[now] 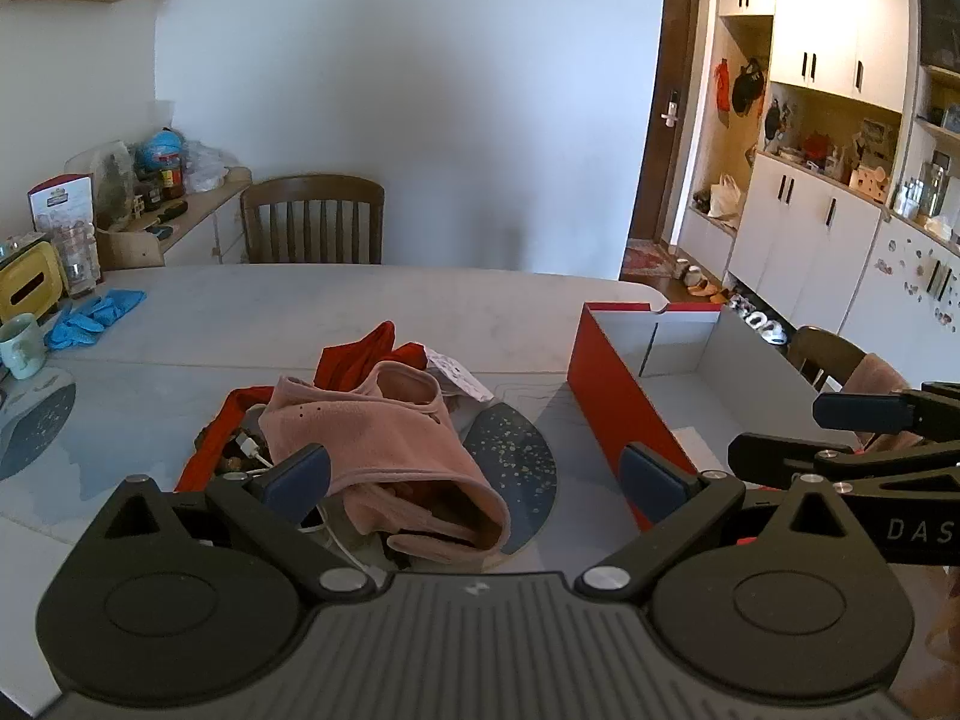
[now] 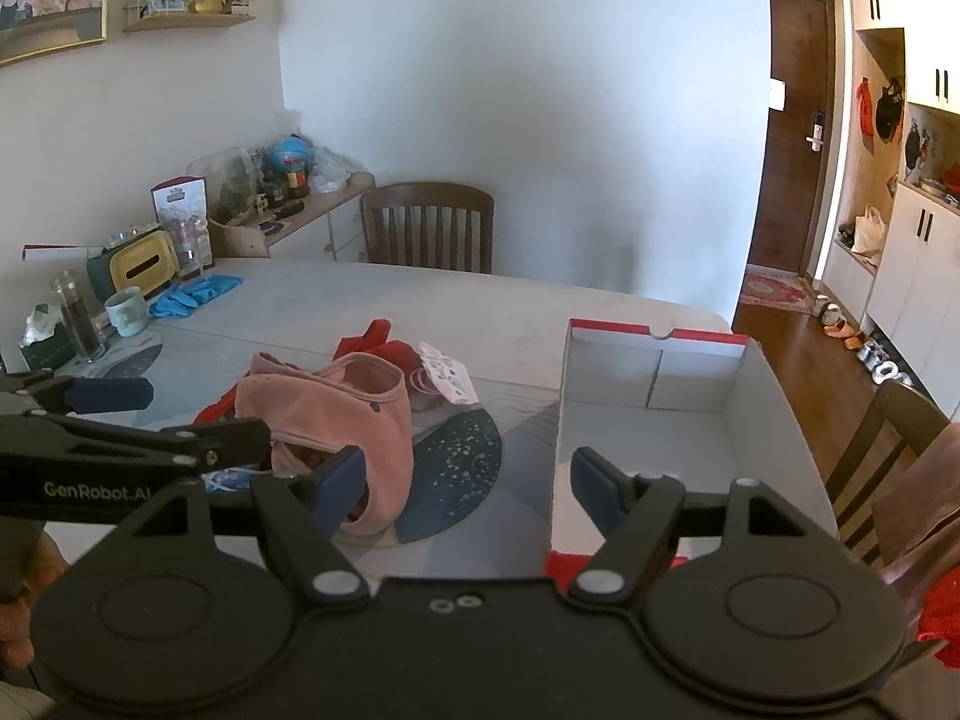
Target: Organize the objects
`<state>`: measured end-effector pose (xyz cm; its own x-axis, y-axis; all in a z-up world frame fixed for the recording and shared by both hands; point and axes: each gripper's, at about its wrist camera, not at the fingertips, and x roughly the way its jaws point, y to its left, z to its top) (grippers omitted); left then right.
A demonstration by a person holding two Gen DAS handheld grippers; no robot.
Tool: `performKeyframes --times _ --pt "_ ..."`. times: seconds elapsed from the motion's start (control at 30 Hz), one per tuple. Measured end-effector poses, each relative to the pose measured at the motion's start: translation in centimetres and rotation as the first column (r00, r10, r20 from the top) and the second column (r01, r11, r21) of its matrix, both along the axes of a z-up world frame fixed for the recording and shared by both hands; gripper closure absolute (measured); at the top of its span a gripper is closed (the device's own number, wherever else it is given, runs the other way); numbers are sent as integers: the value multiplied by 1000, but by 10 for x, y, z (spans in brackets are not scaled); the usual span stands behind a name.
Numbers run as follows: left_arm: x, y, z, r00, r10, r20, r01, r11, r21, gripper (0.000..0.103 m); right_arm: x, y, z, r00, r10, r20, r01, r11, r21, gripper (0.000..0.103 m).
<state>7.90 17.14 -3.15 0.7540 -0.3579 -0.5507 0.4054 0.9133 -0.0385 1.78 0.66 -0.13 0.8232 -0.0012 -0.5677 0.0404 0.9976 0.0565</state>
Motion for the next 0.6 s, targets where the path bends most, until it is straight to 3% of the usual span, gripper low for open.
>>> performKeyframes --times 0.6 --pt "39 18 8 992 -123 29 124 992 -11 0 20 24 9 993 -111 29 112 993 -25 28"
